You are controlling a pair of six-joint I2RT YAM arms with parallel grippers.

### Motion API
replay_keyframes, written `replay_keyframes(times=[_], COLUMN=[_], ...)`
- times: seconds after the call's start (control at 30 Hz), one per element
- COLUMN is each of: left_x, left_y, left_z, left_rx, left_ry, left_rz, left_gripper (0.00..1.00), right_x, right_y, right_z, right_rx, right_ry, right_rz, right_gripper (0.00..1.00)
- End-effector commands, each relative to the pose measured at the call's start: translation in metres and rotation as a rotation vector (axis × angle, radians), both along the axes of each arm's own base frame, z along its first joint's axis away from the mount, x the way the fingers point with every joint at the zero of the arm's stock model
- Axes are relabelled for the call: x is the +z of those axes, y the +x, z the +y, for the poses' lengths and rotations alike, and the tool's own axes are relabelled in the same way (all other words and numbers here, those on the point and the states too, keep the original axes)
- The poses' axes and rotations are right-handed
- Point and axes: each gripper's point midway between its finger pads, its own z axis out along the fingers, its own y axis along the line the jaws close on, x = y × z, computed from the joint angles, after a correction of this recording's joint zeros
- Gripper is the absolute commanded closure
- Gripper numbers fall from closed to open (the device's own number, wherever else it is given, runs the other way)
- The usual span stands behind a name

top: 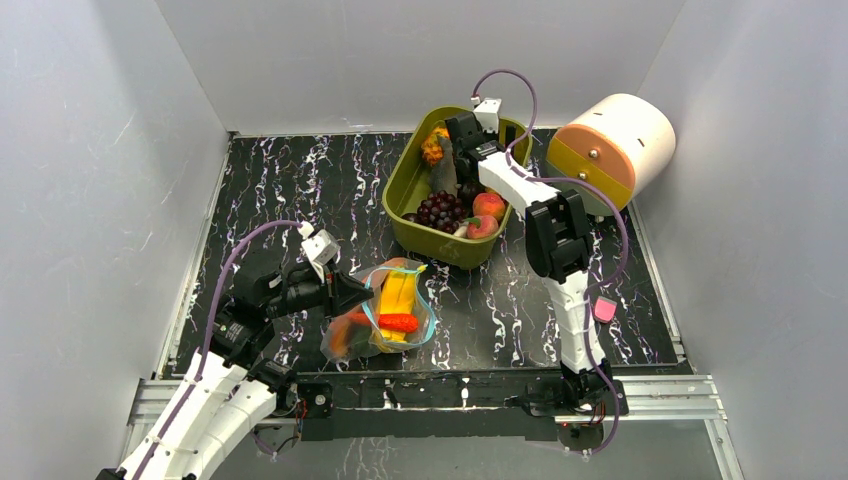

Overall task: Place the food in the zip-top bag and seal the zipper
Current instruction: Pick up the fake vegetable from the bin.

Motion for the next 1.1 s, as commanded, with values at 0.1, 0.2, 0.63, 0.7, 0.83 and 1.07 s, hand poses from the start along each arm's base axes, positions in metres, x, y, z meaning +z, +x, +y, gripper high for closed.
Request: replay_keyframes(times=[0.1,0.2,0.63,0.7,0.83,1.07], left_x=[0.005,0.004,0.004,0.004,0.004,0.002], left_y=[-0.003,-0.003,-0.002,-0.002,-0.002,0.0], left_z=[-0.002,-0.002,-0.002,-0.002,-0.002,-0.001], left_rx=[-0.027,-0.027,-0.025,-0.024,-0.024,-0.011], left_ry=[-0.011,-0.011,-0.01,-0.009,-0.009,-0.004], left_rz=[-0.034,-0.032,-0.032,-0.031,-0.03,-0.025], left_gripper=[0.92,0.91,0.92,0.91,0.91,0.91], right_x=[-0.003,-0.007,-0.001,0.005,0.026,0.073], right_y=[0.009,0.008,0.005,0.005,0.001,-0.021], right_z=[-0.002,-0.004,-0.012,-0.013,-0.019,-0.01], right_rx=[-0.037,-0.04,-0.011,0.001,0.005,0.072], right_ry=[-0.005,-0.015,-0.035,-0.055,-0.09,-0.047], right_rz=[-0.034,-0.025,-0.01,-0.008,-0.018,-0.076], right_gripper=[0.12,0.17,0.5,0.52,0.56,0.62])
